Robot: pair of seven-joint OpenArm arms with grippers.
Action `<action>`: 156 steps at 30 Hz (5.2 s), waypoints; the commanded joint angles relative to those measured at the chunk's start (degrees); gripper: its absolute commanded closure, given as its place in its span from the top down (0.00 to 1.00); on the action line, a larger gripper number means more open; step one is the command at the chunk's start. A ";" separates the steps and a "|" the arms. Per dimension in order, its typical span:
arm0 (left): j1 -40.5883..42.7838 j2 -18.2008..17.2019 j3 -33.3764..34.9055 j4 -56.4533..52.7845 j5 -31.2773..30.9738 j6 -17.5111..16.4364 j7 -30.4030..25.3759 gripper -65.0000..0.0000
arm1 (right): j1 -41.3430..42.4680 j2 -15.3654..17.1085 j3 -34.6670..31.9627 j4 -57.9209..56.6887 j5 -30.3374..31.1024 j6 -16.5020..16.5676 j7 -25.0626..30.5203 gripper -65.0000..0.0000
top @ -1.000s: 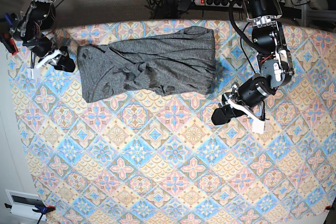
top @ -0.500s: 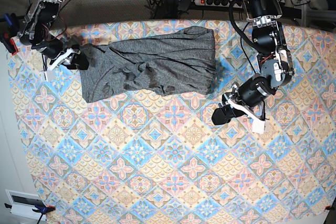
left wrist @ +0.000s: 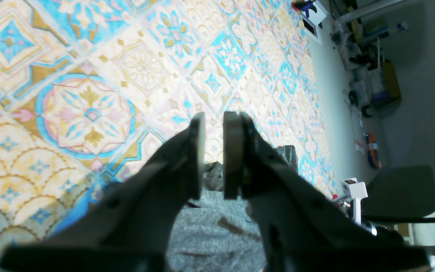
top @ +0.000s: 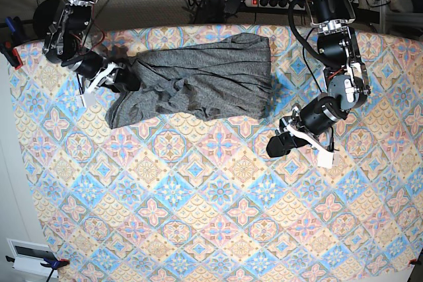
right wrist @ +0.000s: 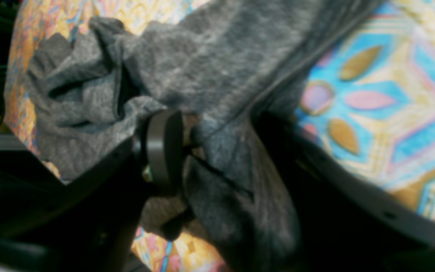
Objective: Layout the t-shirt on the table in an organized manner, then fold the t-shirt properly
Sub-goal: 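Grasp the end of the grey strip with the right gripper, then fold the strip end with the right gripper over onto the shirt middle, then press the folded stack with the right gripper and release it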
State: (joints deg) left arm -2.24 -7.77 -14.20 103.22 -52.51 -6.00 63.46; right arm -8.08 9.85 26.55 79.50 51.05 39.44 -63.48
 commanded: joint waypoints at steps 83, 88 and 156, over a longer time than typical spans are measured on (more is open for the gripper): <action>-0.97 -4.93 -9.32 0.65 1.74 -0.46 -1.35 0.14 | 1.44 -2.51 -43.91 29.20 -3.00 -25.51 6.38 0.00; -1.06 -4.93 -9.32 0.65 2.01 -0.46 -1.35 0.14 | 4.87 -2.51 -46.90 27.09 -3.00 -25.51 6.38 0.00; -2.73 -5.02 -9.32 -5.33 2.01 -0.55 -1.53 0.14 | 17.61 -9.54 -70.37 27.97 -26.74 -25.51 2.69 0.31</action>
State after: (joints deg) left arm -3.97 -12.23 -23.38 97.06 -49.50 -6.02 63.05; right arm 8.47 0.80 -44.25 106.39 23.94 13.74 -62.00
